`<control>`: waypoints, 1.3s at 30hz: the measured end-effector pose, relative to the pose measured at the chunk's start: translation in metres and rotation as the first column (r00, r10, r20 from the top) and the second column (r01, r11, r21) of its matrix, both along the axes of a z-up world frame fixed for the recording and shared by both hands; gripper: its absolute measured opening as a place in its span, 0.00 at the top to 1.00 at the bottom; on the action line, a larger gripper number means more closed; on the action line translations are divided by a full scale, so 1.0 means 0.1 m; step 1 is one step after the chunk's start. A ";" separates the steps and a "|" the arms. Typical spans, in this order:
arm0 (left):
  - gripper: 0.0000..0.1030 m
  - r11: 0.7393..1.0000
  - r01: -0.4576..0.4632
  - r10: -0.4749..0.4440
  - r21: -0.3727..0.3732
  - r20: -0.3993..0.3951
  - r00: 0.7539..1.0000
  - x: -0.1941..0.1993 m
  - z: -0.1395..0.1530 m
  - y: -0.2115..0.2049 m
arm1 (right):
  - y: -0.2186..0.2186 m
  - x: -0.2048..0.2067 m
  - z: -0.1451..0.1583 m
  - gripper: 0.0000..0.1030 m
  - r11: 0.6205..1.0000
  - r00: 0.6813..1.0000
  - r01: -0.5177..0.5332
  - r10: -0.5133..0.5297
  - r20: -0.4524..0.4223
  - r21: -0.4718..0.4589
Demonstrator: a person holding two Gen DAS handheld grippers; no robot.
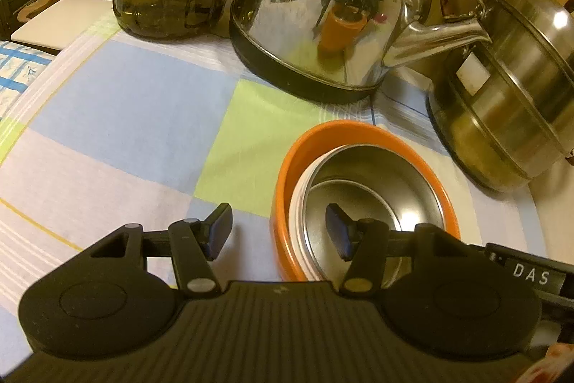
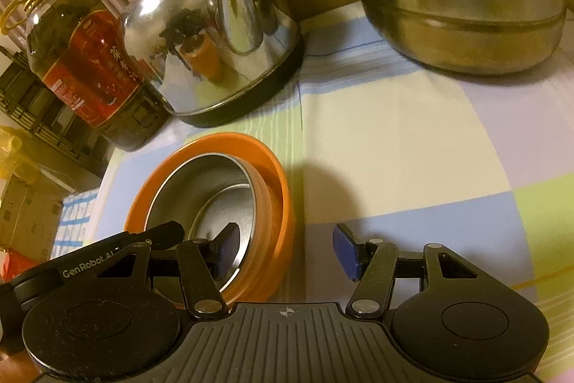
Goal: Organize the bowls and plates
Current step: 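Open both grippers to release the steel bowl, then close both grippers on the rim of the orange bowl stack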
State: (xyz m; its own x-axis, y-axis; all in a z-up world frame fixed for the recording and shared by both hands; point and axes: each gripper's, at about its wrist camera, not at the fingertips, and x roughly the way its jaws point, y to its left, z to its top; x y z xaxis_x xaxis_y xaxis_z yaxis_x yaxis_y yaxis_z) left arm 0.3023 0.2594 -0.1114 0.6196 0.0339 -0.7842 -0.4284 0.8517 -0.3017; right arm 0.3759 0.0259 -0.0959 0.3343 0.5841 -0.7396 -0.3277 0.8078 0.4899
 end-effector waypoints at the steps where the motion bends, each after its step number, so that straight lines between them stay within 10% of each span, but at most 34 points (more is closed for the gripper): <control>1: 0.48 1.000 0.000 0.000 0.001 -0.002 1.000 0.00 -0.01 0.00 | 0.01 0.00 -0.01 0.44 1.000 1.000 0.000 0.000 -0.005 0.000; 39: 0.78 0.999 0.022 -0.021 -0.023 0.010 1.000 0.07 -0.11 -0.04 | 0.18 -0.01 -0.15 0.62 0.999 0.999 -0.011 0.012 -0.031 0.035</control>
State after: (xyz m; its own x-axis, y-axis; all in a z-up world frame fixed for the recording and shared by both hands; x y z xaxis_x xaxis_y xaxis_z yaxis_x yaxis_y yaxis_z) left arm 0.3095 0.2551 -0.1228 0.6275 0.0021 -0.7786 -0.4069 0.8534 -0.3257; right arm 0.3751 0.0442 -0.1109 0.3039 0.6138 -0.7286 -0.3210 0.7860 0.5283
